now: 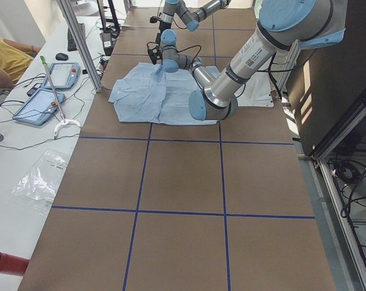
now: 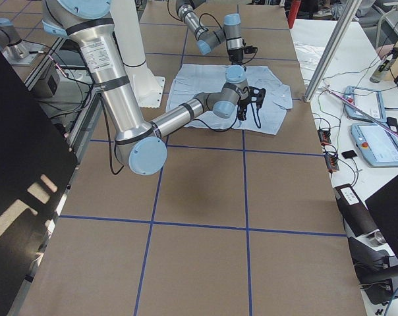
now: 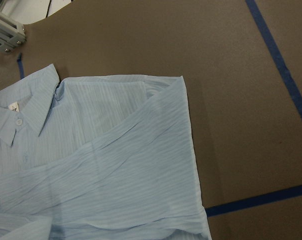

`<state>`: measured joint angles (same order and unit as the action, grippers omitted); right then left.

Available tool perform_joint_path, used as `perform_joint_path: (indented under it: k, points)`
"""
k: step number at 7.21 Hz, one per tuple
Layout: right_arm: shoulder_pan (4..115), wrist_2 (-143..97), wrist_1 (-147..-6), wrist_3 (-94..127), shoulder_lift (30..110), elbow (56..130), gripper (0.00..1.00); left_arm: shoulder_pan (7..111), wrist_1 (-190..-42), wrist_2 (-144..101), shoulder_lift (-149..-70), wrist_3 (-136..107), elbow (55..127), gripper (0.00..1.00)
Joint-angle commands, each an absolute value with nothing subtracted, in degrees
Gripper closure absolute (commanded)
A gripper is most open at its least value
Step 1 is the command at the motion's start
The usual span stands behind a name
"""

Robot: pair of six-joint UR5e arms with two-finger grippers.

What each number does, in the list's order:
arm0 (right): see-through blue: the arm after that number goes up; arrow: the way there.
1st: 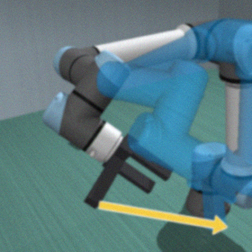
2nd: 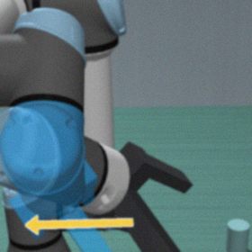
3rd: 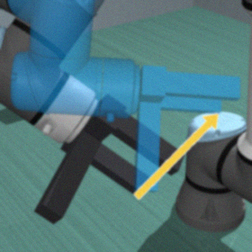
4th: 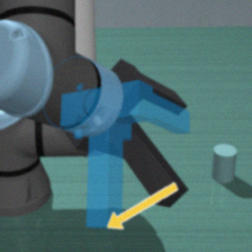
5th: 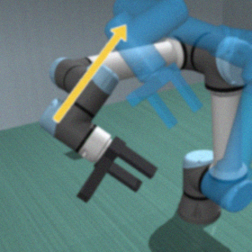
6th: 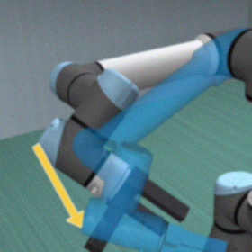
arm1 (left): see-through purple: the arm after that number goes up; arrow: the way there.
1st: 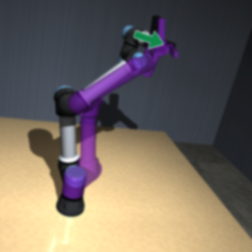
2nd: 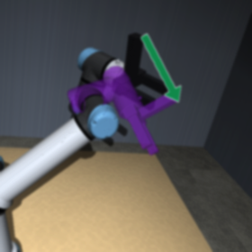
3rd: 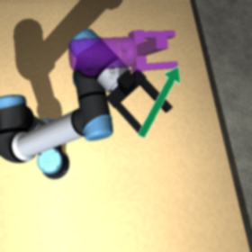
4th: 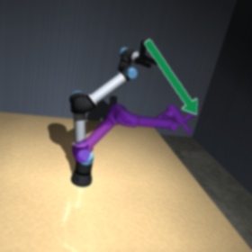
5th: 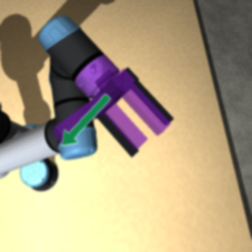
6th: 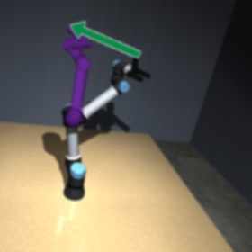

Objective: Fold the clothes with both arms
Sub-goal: 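Fold the sleeve across with the left gripper while the right gripper presses the shoulder, then move both grippers down to the shirt hem nearest the robot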

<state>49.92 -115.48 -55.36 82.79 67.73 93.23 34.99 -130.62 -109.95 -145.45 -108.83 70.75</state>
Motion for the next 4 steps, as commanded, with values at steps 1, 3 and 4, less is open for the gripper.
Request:
perform_joint_path:
  k: [1,3,4]
  points:
    - [49.4,-115.3,-55.4,83.6,68.2,93.5,0.01,34.3,-130.9,-108.7,-146.7,-109.5,70.7,0.21]
    - [46.2,-115.0,-55.4,86.1,68.9,94.9,0.01,34.3,-134.3,-108.8,-142.2,-111.0,78.5,0.06]
    - [43.9,-114.4,-55.5,89.1,70.4,97.4,0.0,34.3,-134.5,-109.1,-136.3,-110.5,86.0,0.05]
